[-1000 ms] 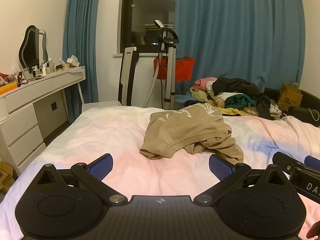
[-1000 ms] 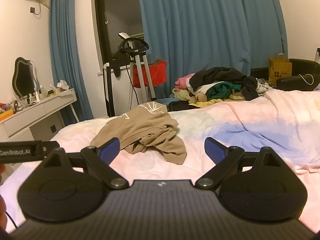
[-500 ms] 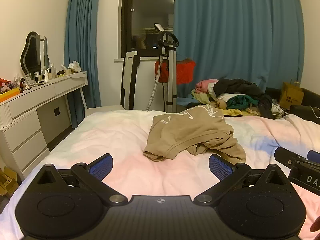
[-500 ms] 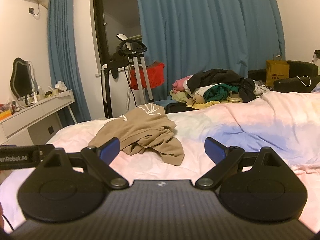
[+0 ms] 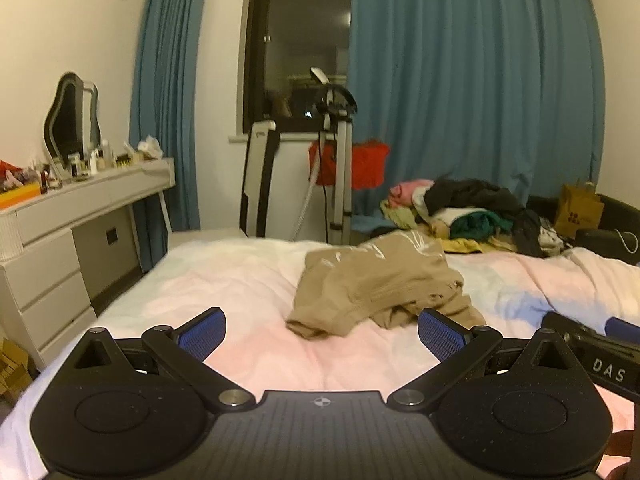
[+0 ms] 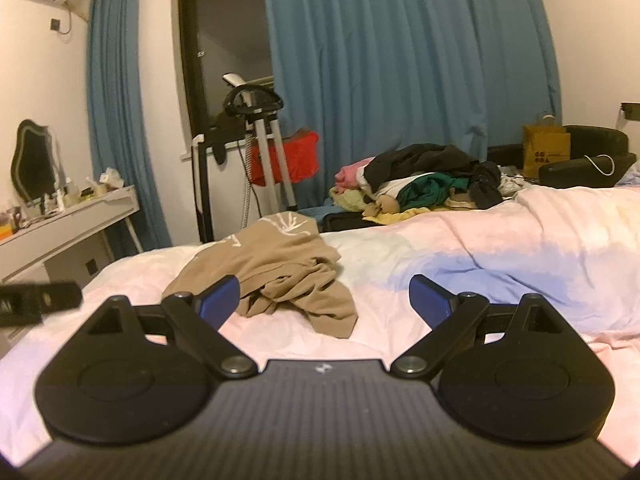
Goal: Fold clothes
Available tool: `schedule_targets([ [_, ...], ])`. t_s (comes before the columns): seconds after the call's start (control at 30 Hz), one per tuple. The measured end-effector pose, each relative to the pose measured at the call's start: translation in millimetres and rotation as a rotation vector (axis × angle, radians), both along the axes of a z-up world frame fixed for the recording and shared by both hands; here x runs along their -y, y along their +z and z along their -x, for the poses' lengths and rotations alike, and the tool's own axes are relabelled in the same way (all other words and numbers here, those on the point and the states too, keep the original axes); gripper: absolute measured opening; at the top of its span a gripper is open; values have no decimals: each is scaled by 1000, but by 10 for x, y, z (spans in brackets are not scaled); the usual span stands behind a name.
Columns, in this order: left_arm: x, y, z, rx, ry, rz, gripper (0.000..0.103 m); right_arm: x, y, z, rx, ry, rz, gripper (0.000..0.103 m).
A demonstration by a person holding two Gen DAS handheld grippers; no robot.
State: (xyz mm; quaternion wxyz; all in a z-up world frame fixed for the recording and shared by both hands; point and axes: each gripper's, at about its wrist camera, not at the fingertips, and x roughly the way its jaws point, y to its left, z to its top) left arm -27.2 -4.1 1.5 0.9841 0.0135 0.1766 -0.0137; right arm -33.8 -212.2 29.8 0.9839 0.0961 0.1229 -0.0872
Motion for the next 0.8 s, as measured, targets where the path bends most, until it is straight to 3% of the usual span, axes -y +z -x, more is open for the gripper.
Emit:
schedule_targets([
  [0.23, 94, 83, -122, 15, -25, -66, 103, 9, -4, 136, 78, -41, 86, 93],
  [0.33, 156, 29, -286, -51, -73, -78, 103, 68, 11, 148, 43, -36, 66, 93],
  [0.43, 244, -101, -514, -145, -132, -135, 103, 131, 5, 97, -41, -38, 31, 93],
  [0.6, 297, -483, -1040, -277, -134, -228, 100, 244, -16, 99, -32, -97, -39, 93],
  [0.67, 245, -681, -1263, -324, -124, -240, 93, 292, -28, 76, -30, -103, -70, 93],
  [0.8, 145, -972, -1603, -353, -97, -240, 92, 350, -117, 17, -49, -101, -117, 93],
])
